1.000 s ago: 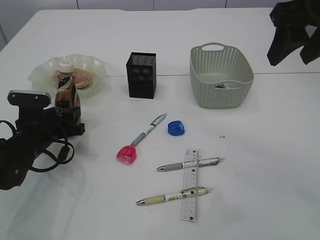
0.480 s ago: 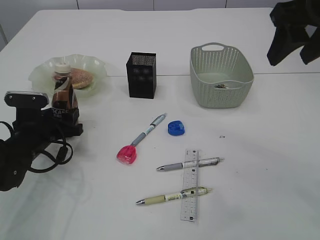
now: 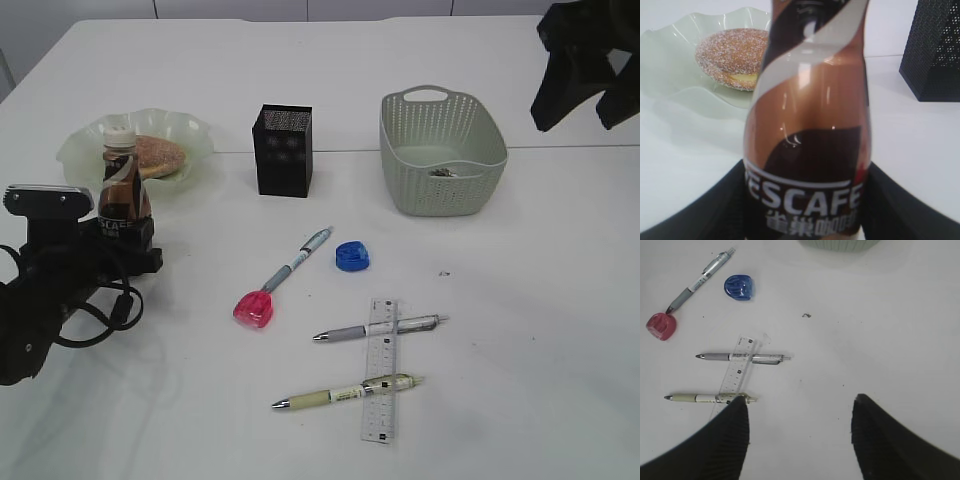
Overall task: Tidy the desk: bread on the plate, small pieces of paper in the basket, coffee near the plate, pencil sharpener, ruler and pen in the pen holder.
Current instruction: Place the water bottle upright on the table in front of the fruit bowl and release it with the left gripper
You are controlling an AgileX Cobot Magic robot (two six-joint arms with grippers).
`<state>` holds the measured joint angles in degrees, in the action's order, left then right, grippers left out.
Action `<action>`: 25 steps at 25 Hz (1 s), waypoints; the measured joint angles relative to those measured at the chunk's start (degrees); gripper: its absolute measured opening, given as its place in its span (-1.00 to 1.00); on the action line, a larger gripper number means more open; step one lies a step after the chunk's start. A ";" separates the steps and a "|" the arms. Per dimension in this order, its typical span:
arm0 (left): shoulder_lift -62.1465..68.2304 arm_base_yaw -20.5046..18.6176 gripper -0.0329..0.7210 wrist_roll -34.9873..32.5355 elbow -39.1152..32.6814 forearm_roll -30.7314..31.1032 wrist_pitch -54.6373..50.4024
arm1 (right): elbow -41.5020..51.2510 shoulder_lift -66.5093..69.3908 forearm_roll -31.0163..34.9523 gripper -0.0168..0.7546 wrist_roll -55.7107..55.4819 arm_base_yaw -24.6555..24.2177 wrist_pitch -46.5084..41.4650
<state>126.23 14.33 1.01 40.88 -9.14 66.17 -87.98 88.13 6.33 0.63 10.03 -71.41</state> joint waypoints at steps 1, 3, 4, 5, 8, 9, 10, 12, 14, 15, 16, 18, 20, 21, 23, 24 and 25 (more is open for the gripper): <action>0.00 0.00 0.29 0.00 0.00 0.00 0.00 | 0.00 0.00 0.00 0.27 0.00 0.00 0.00; 0.00 0.00 0.29 -0.13 0.00 0.00 0.00 | 0.00 0.00 0.00 0.27 0.00 0.00 0.00; 0.00 0.00 0.29 -0.13 0.00 0.00 0.00 | 0.00 0.00 0.00 0.27 0.00 0.00 0.00; 0.00 0.00 0.29 -0.13 0.00 0.00 0.00 | 0.00 0.00 0.00 0.27 0.00 0.00 0.00; 0.00 0.00 0.29 -0.15 0.00 0.00 0.00 | 0.00 0.00 0.02 0.27 0.00 0.00 0.00; 0.00 0.00 0.29 -0.25 0.00 0.00 0.00 | 0.00 0.00 0.02 0.27 0.00 0.00 0.00; 0.00 0.00 0.29 -0.25 0.00 0.00 0.00 | 0.00 0.00 0.02 0.27 0.00 0.00 0.00; 0.00 0.00 0.29 -0.25 0.00 0.24 0.00 | 0.00 0.00 0.02 0.27 0.00 0.00 0.00; 0.00 0.00 0.29 -0.37 0.00 0.57 0.00 | 0.00 0.00 0.12 0.27 0.00 0.00 0.00; 0.00 0.00 0.29 -0.37 0.00 0.90 0.00 | 0.00 0.00 0.12 0.27 0.00 0.00 0.00; 0.00 0.00 0.29 -0.37 0.00 1.18 0.00 | 0.00 0.00 0.12 0.27 0.00 0.00 0.00; 0.00 0.00 0.29 -0.40 0.26 2.11 -0.26 | 0.00 0.00 0.12 0.27 0.00 0.00 0.00; 0.00 0.00 0.29 -0.40 0.93 3.09 -0.76 | 0.00 0.00 0.12 0.27 0.00 0.00 0.00; 0.00 0.00 0.29 -0.49 1.01 3.37 -1.05 | 0.00 0.00 0.12 0.27 0.00 0.00 0.00; 0.00 0.00 0.29 -0.49 1.18 3.63 -1.30 | 0.00 0.00 0.12 0.27 0.00 0.00 0.00; 0.00 0.00 0.29 -0.49 1.18 3.63 -1.30 | 0.00 0.00 0.12 0.27 0.00 0.00 0.00; 0.00 0.00 0.29 -0.49 1.18 3.63 -1.30 | 0.00 0.00 0.12 0.27 0.00 0.00 0.00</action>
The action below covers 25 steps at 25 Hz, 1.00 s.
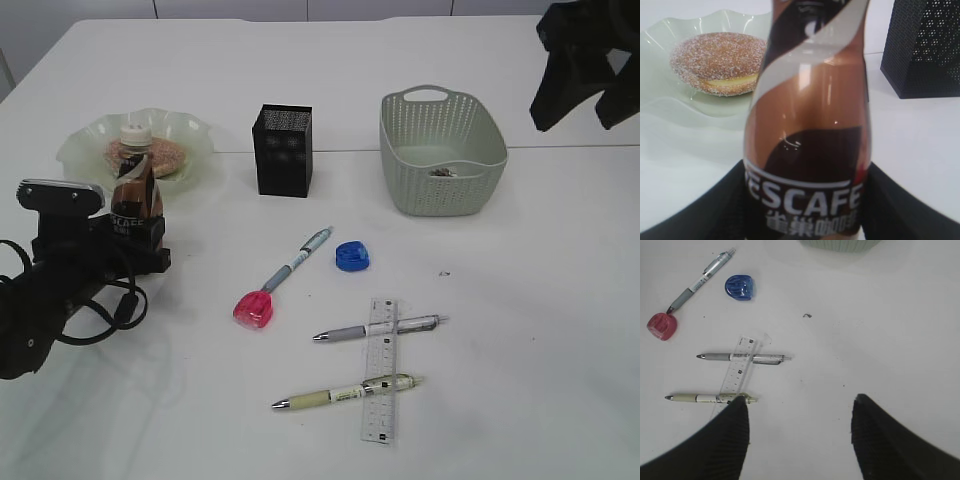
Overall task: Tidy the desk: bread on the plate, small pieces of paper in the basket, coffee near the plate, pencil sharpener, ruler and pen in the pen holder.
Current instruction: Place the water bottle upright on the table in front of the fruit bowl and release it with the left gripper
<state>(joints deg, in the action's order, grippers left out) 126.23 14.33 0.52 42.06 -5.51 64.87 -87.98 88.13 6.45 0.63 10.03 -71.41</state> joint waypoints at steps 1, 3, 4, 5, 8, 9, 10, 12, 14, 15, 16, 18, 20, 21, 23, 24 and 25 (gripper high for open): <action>0.00 0.00 0.29 0.00 0.00 0.00 0.00 | 0.00 0.00 0.00 0.27 0.00 0.00 0.00; 0.00 0.00 0.29 0.00 0.00 0.00 0.00 | 0.00 0.00 0.00 0.27 0.00 0.00 0.00; 0.00 0.00 0.29 0.00 0.00 0.00 0.00 | 0.00 0.00 0.00 0.27 0.00 0.00 0.00; 0.00 0.00 0.29 0.00 0.00 0.00 0.00 | 0.00 0.00 0.00 0.27 0.00 0.00 0.00; 0.00 0.00 0.29 0.00 0.00 0.00 0.00 | 0.00 0.00 0.00 0.27 0.00 0.00 0.00; 0.00 0.00 0.29 0.00 0.00 0.00 0.00 | 0.00 0.00 0.00 0.27 0.00 0.00 0.00; 0.00 0.00 0.29 0.00 0.00 0.00 0.00 | 0.00 0.00 -0.10 0.27 0.00 0.00 0.00; 0.00 0.00 0.29 0.00 0.00 0.00 0.00 | 0.00 0.00 -0.10 0.27 0.00 0.00 0.00; 0.00 0.00 0.29 0.00 0.00 0.00 0.00 | 0.00 0.00 -0.10 0.27 0.00 0.00 0.00; 0.00 0.00 0.29 0.00 0.00 0.00 0.00 | 0.00 0.00 -0.10 0.27 0.00 0.00 0.00; 0.00 0.00 0.29 0.00 0.00 0.00 0.00 | 0.00 0.00 -0.10 0.27 0.00 0.00 0.00; 0.00 0.00 0.29 0.00 0.00 0.00 0.00 | 0.00 0.00 -0.10 0.27 0.00 0.00 0.00; 0.00 0.00 0.29 0.00 0.00 0.00 -0.03 | 0.00 0.00 -0.10 0.27 0.00 0.00 0.00; 0.00 0.00 0.29 0.00 0.00 0.00 -0.03 | 0.00 0.00 -0.10 0.27 0.00 0.00 0.00; 0.00 0.00 0.29 0.00 0.00 0.00 -0.03 | 0.00 0.00 -0.10 0.27 0.00 0.00 0.00; 0.00 0.00 0.29 0.00 0.00 0.00 -0.03 | 0.00 0.00 -0.10 0.27 0.00 0.00 0.00; 0.00 0.00 0.30 0.00 0.00 0.13 -0.03 | 0.00 0.00 -0.10 0.27 0.00 0.00 0.00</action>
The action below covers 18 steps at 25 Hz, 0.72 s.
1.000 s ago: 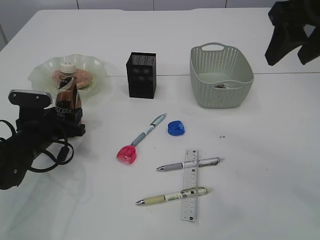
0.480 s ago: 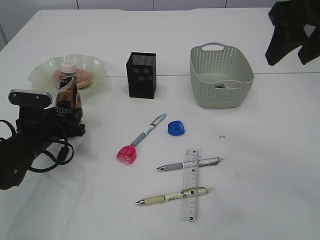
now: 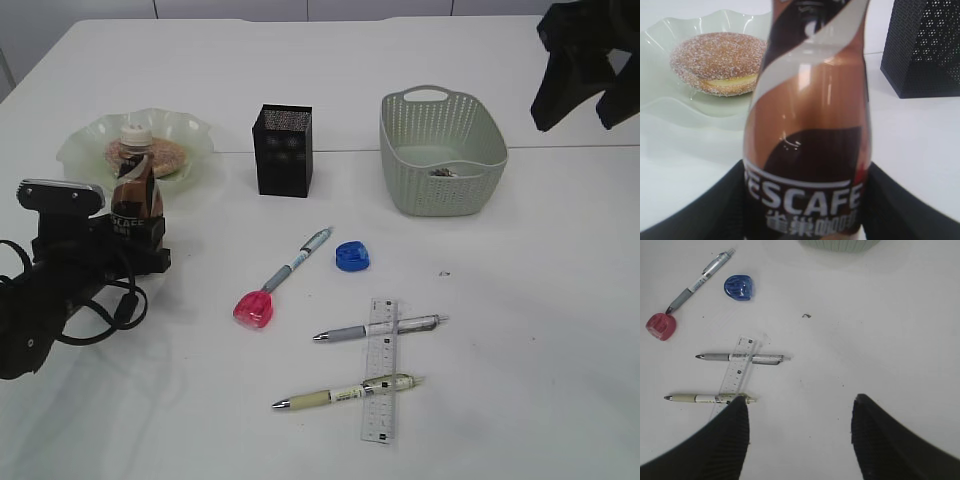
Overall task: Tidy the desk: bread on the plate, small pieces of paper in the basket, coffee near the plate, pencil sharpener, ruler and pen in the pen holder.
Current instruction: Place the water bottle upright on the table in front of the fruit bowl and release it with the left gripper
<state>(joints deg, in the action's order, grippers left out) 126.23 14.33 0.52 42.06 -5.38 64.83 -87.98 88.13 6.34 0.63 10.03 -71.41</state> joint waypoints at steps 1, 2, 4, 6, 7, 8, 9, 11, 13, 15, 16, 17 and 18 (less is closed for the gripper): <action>0.00 0.00 0.32 0.00 0.00 0.00 0.00 | 0.00 0.00 0.00 0.27 0.00 0.00 0.00; 0.00 0.00 0.34 -0.13 0.00 0.00 0.00 | 0.00 0.00 0.00 0.27 0.00 0.00 0.00; 0.00 0.00 0.41 -0.52 0.00 0.03 0.00 | 0.00 0.00 0.00 0.27 0.00 0.00 0.00; 0.00 0.00 0.47 -0.52 0.00 0.12 0.00 | 0.00 0.00 0.00 0.27 0.00 0.00 0.00; 0.00 0.00 0.50 -0.52 0.00 0.12 0.00 | 0.00 0.00 0.00 0.27 0.00 0.00 0.00; 0.00 0.00 0.51 -0.52 0.00 -0.02 0.00 | 0.00 0.00 0.00 0.27 0.00 0.00 0.00; 0.00 0.00 0.52 -0.52 0.00 -0.15 0.00 | 0.00 0.00 0.00 0.27 0.00 0.00 0.00; 0.00 0.00 0.53 -0.52 0.00 -0.59 0.23 | 0.00 0.00 0.00 0.27 0.00 0.00 0.00; 0.00 0.00 0.53 -0.52 0.00 -0.92 0.48 | 0.00 0.00 0.00 0.27 0.00 0.00 0.00; -0.23 0.00 0.53 -0.97 -0.60 -0.92 0.57 | 0.00 0.00 0.00 0.27 0.00 0.00 0.00; -0.25 0.00 0.53 -1.08 -0.76 -0.92 0.61 | 0.00 0.00 0.00 0.27 0.00 0.00 0.00; -0.35 0.00 0.53 -1.23 -0.99 -0.92 0.61 | 0.00 0.00 0.00 0.27 0.00 0.00 0.00; -0.49 0.00 0.54 -1.34 -1.18 -0.92 0.61 | 0.00 0.00 0.00 0.27 0.00 0.00 0.00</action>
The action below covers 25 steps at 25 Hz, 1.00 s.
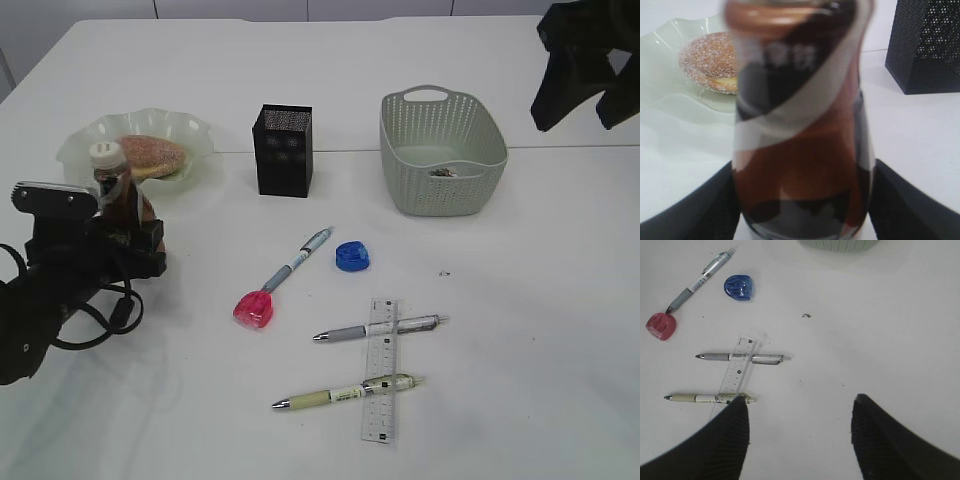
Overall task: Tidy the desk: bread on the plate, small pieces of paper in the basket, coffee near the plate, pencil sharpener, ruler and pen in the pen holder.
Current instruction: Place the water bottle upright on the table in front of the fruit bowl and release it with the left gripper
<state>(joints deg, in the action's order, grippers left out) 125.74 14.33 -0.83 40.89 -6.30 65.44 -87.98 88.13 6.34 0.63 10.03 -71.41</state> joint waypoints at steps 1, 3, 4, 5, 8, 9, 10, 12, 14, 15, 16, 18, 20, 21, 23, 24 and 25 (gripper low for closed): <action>-0.13 0.00 0.54 0.00 -0.09 0.00 0.00 | 0.00 0.00 0.00 0.27 0.00 0.00 0.00; -0.49 0.00 0.54 -0.08 -0.45 0.00 0.00 | 0.00 0.00 0.00 0.27 0.00 0.00 0.00; -0.63 0.00 0.54 -0.08 -0.69 0.00 0.00 | 0.00 0.00 0.00 0.27 0.00 0.00 0.00; -0.74 0.00 0.54 -0.12 -0.81 0.00 0.00 | 0.00 0.00 0.00 0.27 0.00 0.00 0.00; -1.39 0.00 0.54 -0.22 -0.94 0.00 -0.10 | 0.00 0.00 0.00 0.27 0.00 0.00 0.00; -1.86 0.00 0.54 -0.22 -1.03 0.00 -0.10 | 0.00 0.00 0.00 0.27 0.00 0.00 0.00; -2.36 0.00 0.54 -0.35 -1.03 0.00 -0.10 | 0.00 0.00 0.00 0.27 0.00 0.00 0.00; -3.83 0.00 0.54 -0.58 -1.03 0.00 -0.10 | 0.00 0.00 0.00 0.27 0.00 0.00 0.00; -5.33 0.00 0.54 -0.70 -1.44 0.00 0.01 | 0.00 0.00 0.00 0.27 0.00 0.00 0.00; -6.11 0.00 0.54 -0.81 -1.74 0.00 0.12 | 0.00 0.00 0.00 0.27 0.00 0.00 0.00; -6.72 0.00 0.54 -0.81 -2.06 0.00 0.12 | 0.00 0.00 0.00 0.27 0.00 0.00 0.00; -7.97 0.00 0.54 -0.89 -2.67 -0.03 0.21 | 0.00 0.00 0.00 0.27 0.00 0.00 0.00; -9.32 0.00 0.54 -0.89 -2.88 -0.14 0.21 | 0.00 0.00 0.00 0.27 0.00 0.00 0.00; -9.86 0.00 0.54 -1.03 -2.88 -0.14 0.21 | 0.00 0.00 0.00 0.27 0.00 0.00 0.00; -11.19 0.00 0.54 -1.27 -2.88 -0.26 0.21 | 0.00 0.00 0.00 0.27 0.00 0.00 0.00; -11.77 0.00 0.54 -1.35 -2.88 -0.26 0.21 | 0.00 0.00 0.00 0.27 0.00 0.00 0.00; -12.38 0.00 0.54 -1.35 -2.88 -0.26 -0.18 | 0.00 0.00 0.00 0.27 0.00 0.00 0.00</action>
<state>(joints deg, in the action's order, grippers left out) 113.36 14.33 -2.18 38.00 -6.57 65.26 -87.98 88.13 6.34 0.63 10.03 -71.41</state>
